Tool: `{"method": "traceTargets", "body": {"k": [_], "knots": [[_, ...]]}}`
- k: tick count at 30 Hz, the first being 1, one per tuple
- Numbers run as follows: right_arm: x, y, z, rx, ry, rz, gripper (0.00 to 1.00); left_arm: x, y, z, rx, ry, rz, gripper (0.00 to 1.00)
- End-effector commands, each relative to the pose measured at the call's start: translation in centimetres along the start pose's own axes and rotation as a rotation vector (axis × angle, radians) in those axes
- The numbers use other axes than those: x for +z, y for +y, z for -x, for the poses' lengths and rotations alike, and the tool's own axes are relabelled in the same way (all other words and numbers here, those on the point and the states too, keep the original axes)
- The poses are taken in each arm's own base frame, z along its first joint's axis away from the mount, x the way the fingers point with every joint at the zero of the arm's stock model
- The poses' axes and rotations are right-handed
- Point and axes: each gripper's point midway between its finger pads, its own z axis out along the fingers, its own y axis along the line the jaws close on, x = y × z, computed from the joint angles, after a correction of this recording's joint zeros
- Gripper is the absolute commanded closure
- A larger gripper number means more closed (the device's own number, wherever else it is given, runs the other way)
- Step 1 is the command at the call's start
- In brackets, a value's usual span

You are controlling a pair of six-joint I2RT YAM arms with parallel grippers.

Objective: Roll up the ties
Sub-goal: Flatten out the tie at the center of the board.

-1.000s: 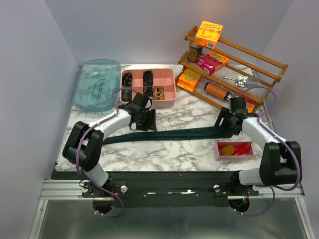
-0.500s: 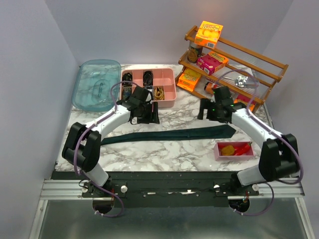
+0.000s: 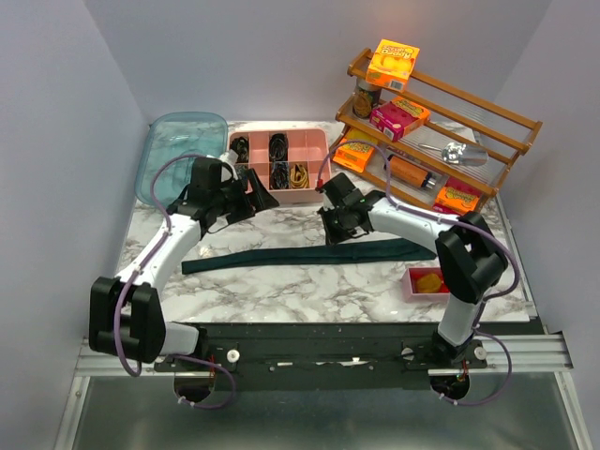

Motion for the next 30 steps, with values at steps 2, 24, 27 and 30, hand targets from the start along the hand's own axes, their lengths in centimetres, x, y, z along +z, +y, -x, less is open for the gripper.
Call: {"method": "traceTargets", "body": {"k": [2,24,27,30], "knots": [[1.4,-0.4,-2.2,0.003,0.093,-0.025,0.94,-2.1,-1.9,1.9,-0.042,-0.081,-0.135,0.01],[-0.7,-10.0,-8.4,0.145,0.257,-0.384,1.0,-3.5,4.5,1.8,-0.166,-0.145,0.029,0.02],[-1.1,-10.7,-8.9,0.151,0.276,-0.4,1.0,-4.0,5.6,1.9,-0.169,-0.165,0.087,0.02],[-1.5,-10.8,-8.9,0.152,0.276,-0.404,0.99,-4.5,6.7,1.8,-0.179,-0.187,0.159,0.03]]}}
